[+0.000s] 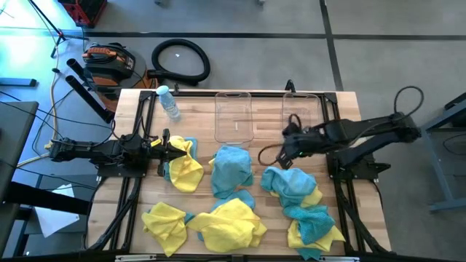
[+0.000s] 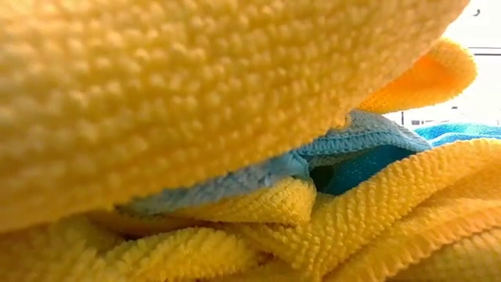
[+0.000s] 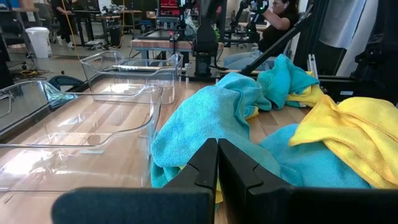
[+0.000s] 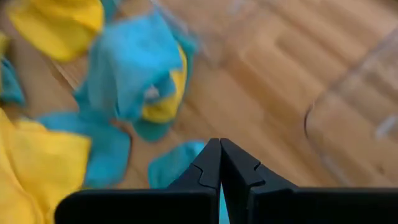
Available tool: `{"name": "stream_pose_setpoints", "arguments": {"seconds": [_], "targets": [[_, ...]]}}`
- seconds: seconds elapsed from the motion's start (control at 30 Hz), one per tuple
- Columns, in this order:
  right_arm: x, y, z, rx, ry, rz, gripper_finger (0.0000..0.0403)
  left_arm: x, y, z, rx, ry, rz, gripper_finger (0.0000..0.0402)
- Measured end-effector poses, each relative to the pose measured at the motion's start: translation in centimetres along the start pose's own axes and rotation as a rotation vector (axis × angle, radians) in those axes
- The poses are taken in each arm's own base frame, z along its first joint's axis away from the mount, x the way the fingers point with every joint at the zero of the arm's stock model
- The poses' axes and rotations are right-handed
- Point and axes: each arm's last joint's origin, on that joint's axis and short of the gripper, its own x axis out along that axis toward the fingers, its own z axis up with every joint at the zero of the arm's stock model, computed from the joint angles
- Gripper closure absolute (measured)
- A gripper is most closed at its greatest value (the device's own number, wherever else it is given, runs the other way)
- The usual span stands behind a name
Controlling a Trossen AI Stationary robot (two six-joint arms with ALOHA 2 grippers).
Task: Sort microfiber towel by color & place in baskets
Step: Put the blue towel into the right transparent bin
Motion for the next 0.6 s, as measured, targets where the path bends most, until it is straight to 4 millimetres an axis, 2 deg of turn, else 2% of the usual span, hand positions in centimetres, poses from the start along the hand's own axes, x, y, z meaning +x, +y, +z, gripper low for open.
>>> {"name": "stream_pose_setpoints", "arguments": {"seconds": [0.3,0.43,0.6], "targets": [[2.3,3.5,-2.9,0.018,0.208,-0.053,0.0389,0.0,0.0,0.0,0.000,0.000,0.000,0.0401],[3.6,4.4,-4.6,0.046,0.320,-0.133,0.0351,0.0,0.0,0.0,0.000,0.000,0.000,0.0402],[5.2,5.7,-6.4,0.046,0.402,-0.198,0.0280,0.0,0.0,0.0,0.000,0.000,0.000,0.0402]]}}
